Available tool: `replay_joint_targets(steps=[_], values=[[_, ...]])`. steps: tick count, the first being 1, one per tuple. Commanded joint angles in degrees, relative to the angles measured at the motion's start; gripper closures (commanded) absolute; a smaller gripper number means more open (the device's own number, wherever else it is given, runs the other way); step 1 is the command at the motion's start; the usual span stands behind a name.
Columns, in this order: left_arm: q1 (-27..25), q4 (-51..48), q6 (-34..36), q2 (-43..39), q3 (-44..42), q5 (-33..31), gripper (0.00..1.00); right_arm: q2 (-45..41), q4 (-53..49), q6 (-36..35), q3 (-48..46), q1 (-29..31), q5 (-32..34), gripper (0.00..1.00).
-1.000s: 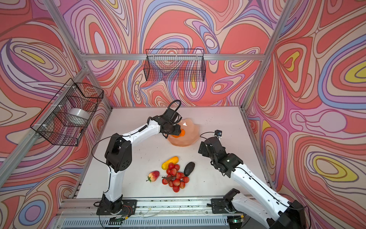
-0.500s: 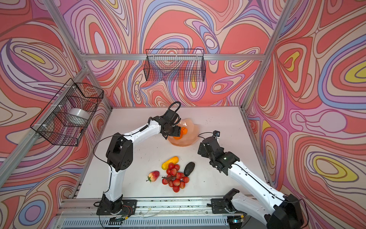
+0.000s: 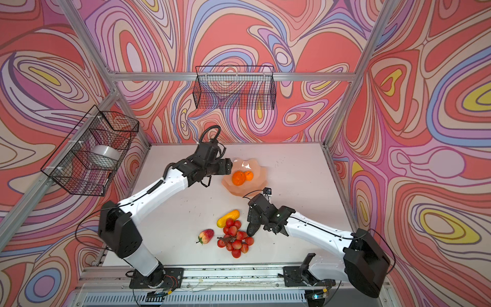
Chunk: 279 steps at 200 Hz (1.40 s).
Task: Place and organize the fake fruits in the fruit bowl
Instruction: 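Place the orange in the bowl with the left gripper and release, then grasp the dark avocado with the right gripper and drop it in the bowl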
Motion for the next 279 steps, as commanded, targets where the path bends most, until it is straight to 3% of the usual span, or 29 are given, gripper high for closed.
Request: replay_joint_targets(steps=[1,22,41,91,120,158,193,215,243,279], values=[[3.7,7.1,-3.8,-7.5,-10.0,0.7,0.11,2.8,1.7,9.6,-1.8,3.9,2.6,0.14],[7.6,7.1,-7.1,-14.3,-17.3,4.8,0.10,6.7,0.9,13.2,-0.8,6.6,4.3,0.13],[8.5,6.0,-6.5,-19.1,-21.9,2.6,0.09,10.0,1.2,15.1,0.3,7.7,4.8,0.17],[9.5,4.6,-4.3,-25.1,-28.4,1.0,0.08,13.1,-3.2,12.9,6.3,8.6,8.5,0.48],[10.0,7.1,-2.9,-27.1,-30.4,6.6,0.08,9.8,-6.5,11.4,7.6,8.7,12.3,0.58],[10.0,9.9,-1.0,-29.5,-31.9,12.5,0.07,2.8,-8.6,3.7,12.5,7.2,19.3,0.59],[10.1,12.5,-0.4,-30.6,-33.6,23.2,0.07,3.9,-3.5,-8.6,17.7,-4.4,12.9,0.59],[10.1,10.5,0.3,-30.7,-33.6,25.8,0.08,9.2,1.2,-14.9,20.8,-12.4,5.4,0.59],[10.1,7.9,0.9,-31.3,-34.5,28.1,0.08,19.4,2.2,-20.3,28.3,-17.2,0.0,0.59],[10.0,5.2,0.9,-31.2,-36.9,28.9,0.09,31.4,3.5,-21.9,35.7,-19.6,-1.2,0.58]])
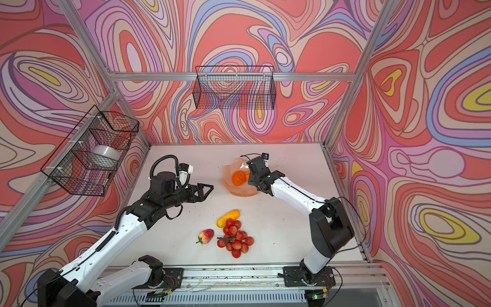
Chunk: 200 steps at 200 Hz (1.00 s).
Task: Place and organize the fake fruits in the fruit bowl
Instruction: 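Grasp the dark avocado with the right gripper and drop it in the bowl, then grasp the yellow mango with the left gripper while the right gripper withdraws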
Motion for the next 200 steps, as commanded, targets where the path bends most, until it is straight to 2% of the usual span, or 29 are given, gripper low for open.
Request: replay_joint_targets(steps=[1,45,69,101,117,146,200], values=[[0.2,-3.3,0.9,-0.2,-1.9,2.0,0.09,5.9,2.0,-3.7,4.0,-1.2,-3.0,0.58],[0.2,-6.6,0.4,3.0,-2.9,3.1,0.10,13.4,2.3,-1.3,7.9,-2.1,-5.1,0.50],[-0.1,-7.0,0.7,6.1,-2.5,5.7,0.10,14.0,3.1,-0.5,8.2,-2.3,-5.9,0.37],[-2.5,-12.3,3.3,12.1,1.3,4.3,0.12,13.8,1.8,0.7,10.2,-2.9,-7.4,0.25],[-4.6,-13.5,4.0,14.4,2.2,3.6,0.14,10.6,2.4,1.0,10.0,-2.9,-7.8,0.23],[-9.7,-13.7,5.1,17.3,3.7,0.6,0.14,-1.6,5.7,1.1,6.3,-3.0,-7.5,0.21],[-13.1,-13.1,8.5,25.1,6.8,-0.9,0.14,-23.1,10.2,8.0,-12.5,-3.0,-9.1,0.15]])
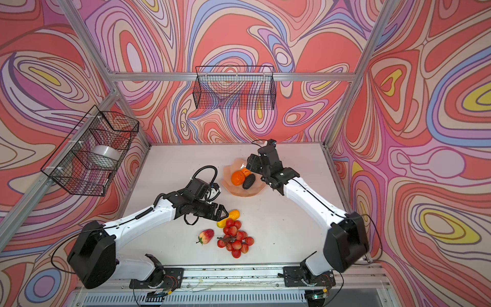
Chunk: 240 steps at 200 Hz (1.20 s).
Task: Place and organize the fake fruits in the fruit bowl
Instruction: 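Grasp the yellow mango with the left gripper while the right gripper withdraws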
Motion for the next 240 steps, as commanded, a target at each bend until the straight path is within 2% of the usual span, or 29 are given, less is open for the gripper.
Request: replay_joint_targets(steps=[1,36,69,86,124,137,164,198,240], values=[[-0.7,-1.2,2.4,3.0,1.9,-1.9,0.14,-5.2,0.8,4.1,-8.9,-0.3,-0.7,0.15],[-2.5,-0.7,2.1,8.3,4.4,-3.4,0.14,-18.7,-1.3,8.6,-21.0,-0.2,3.1,0.12],[-2.6,0.8,0.4,13.2,6.1,-3.4,0.15,-28.7,-4.8,11.5,-26.9,-0.3,5.6,0.12],[-2.8,1.6,0.5,15.9,7.5,-2.2,0.16,-30.6,-7.2,11.0,-26.7,-0.3,7.0,0.12],[-3.9,-0.2,1.2,20.8,10.7,-4.2,0.19,-31.0,-11.0,9.0,-24.1,-0.3,8.6,0.12],[-3.9,-1.5,0.6,22.3,11.8,-5.4,0.24,-31.4,-10.7,9.1,-24.2,-0.3,8.8,0.12],[-3.9,-3.4,0.1,23.9,13.2,-6.9,0.41,-31.8,-9.9,9.8,-25.1,-0.2,8.3,0.12],[-3.9,-5.6,0.5,20.6,13.2,-12.9,0.58,-32.9,-10.3,10.4,-26.3,-0.3,8.4,0.12],[-3.9,-12.6,4.8,11.4,15.8,-18.1,0.64,-33.9,-9.9,11.1,-27.5,-0.2,8.8,0.12]])
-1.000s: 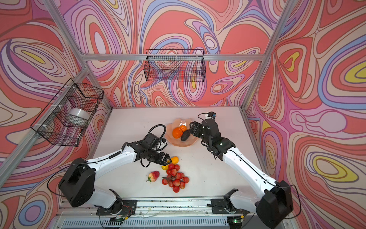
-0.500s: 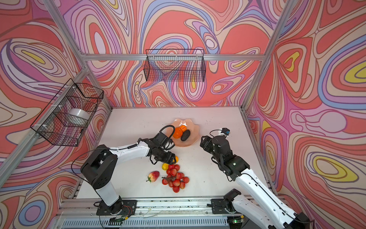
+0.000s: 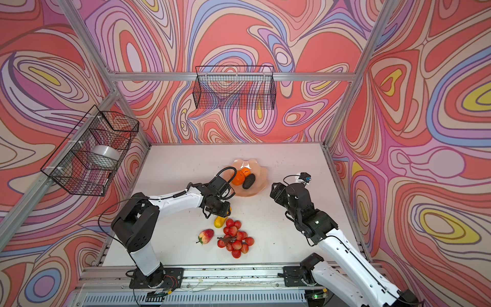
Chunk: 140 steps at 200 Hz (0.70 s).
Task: Place and organize the fake fruits in the fruit bowl
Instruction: 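Lower the mango into the bowl beside the avocado and open the left gripper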
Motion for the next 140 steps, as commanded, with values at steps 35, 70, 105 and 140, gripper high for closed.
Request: replay_joint_targets(steps=[35,70,105,140], values=[[-0.2,-7.5,10.2,-10.5,10.0,-4.1,0.65,-0.4,0.9,1.1,-1.6,-0.3,0.5,0.12],[-0.2,-6.2,18.3,-2.8,22.8,-5.0,0.65,-1.7,-0.2,1.0,-2.0,-0.2,0.4,0.12],[-0.2,-2.3,23.4,8.7,34.9,-3.9,0.64,-4.4,-3.6,0.9,-1.6,-0.3,1.3,0.12],[-0.7,-0.1,28.6,16.6,40.6,-7.5,0.64,-9.0,-8.0,0.9,-1.4,-0.3,2.8,0.12]])
